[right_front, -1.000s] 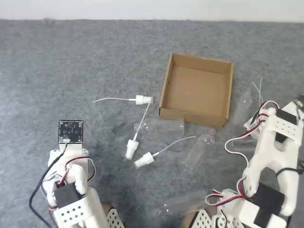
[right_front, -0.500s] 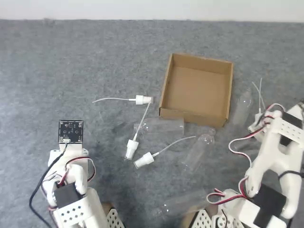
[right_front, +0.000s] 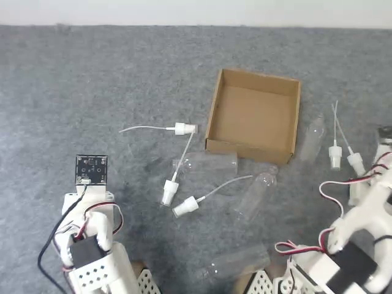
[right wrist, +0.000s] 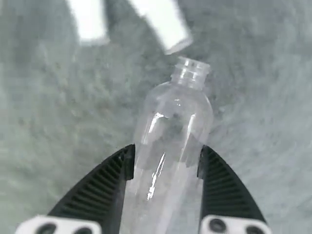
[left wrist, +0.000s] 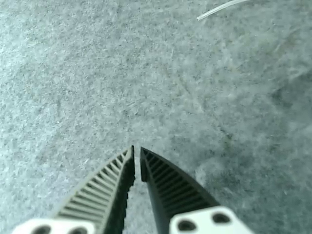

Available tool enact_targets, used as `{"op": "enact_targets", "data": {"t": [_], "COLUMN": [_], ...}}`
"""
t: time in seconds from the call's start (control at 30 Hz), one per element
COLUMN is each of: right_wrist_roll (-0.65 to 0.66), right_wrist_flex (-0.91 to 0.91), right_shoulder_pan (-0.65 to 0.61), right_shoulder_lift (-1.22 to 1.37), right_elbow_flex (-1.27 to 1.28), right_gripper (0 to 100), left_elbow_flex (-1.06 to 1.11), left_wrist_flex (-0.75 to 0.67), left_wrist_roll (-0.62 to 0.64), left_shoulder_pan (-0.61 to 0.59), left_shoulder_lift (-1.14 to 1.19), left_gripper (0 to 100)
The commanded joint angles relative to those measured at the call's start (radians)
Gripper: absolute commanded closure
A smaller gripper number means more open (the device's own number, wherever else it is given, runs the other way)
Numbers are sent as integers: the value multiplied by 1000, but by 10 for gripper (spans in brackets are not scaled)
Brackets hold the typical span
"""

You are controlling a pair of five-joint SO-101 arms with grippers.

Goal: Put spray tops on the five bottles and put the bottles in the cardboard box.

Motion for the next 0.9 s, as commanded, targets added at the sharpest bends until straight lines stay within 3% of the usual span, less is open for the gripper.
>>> {"op": "enact_targets", "data": {"t": [0.0, 0.1, 0.33, 0.47, 0.67, 0.87], "right_wrist_roll": [407, 480, 615, 614, 614, 614], "right_wrist_flex": [-10, -10, -10, -4, -2, -2], "right_shoulder_pan": [33, 48, 110, 124, 122, 125], "right_shoulder_lift": [-21, -22, -19, -16, -13, -10], "right_elbow_flex": [-48, -52, -46, -46, -44, -44], "right_gripper": [854, 854, 850, 850, 850, 850], "left_elbow_flex": [-7, -22, -386, -687, -1124, -1349], "left_wrist_flex": [-14, -17, 100, 164, 416, 331], "left_wrist_roll": [-129, -278, -328, -325, -269, -106], "left_shoulder_pan": [6, 20, 26, 43, 275, 489], "left_shoulder_lift": [-14, -14, 72, 384, 977, 1364], "left_gripper": [988, 987, 987, 987, 987, 987]}}
